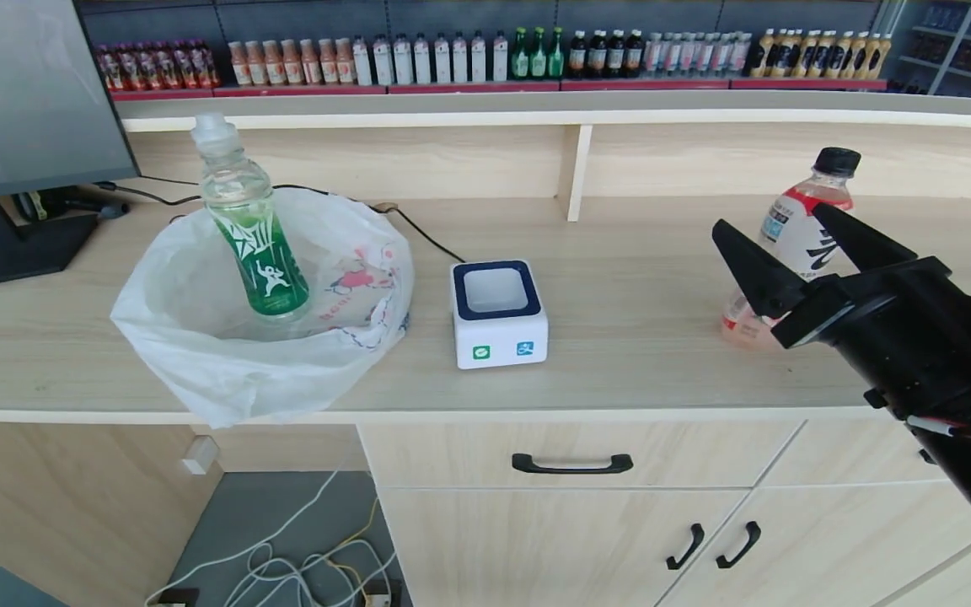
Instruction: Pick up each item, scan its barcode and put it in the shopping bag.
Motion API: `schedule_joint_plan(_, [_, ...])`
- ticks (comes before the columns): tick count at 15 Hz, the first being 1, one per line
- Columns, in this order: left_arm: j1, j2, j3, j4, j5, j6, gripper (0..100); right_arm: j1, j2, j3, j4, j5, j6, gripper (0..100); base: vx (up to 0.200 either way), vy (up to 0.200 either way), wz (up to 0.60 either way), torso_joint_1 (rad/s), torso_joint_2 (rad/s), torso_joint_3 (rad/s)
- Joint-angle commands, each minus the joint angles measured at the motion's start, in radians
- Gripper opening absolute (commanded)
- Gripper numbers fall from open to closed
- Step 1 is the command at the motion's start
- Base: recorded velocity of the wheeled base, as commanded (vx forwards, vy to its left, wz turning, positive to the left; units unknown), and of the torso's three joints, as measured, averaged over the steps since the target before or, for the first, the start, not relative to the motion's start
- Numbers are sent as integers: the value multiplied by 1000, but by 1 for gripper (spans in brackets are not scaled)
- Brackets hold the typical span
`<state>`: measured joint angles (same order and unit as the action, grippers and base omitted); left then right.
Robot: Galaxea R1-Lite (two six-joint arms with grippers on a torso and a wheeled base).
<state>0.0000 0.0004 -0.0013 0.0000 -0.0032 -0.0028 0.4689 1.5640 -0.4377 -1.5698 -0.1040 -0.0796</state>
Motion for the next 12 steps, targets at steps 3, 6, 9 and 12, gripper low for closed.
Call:
schedule_joint_plan(3, [0,0,0,0,0,0,100,0,5,5,-1,0,0,100,0,-200,0,4,2,2])
schedule_joint_plan(6, [0,0,0,0,0,0,100,-1,7,7,-1,0,0,100,0,-67,0,2,1,2])
schedule_joint_plan(9, [0,0,1,0,0,0,100,-1,11,16,-1,0,0,100,0,0,0,0,0,0])
schedule_joint_plan(12, [0,0,1,0,0,0,100,-1,17,36,-1,0,0,100,0,0,0,0,0,0])
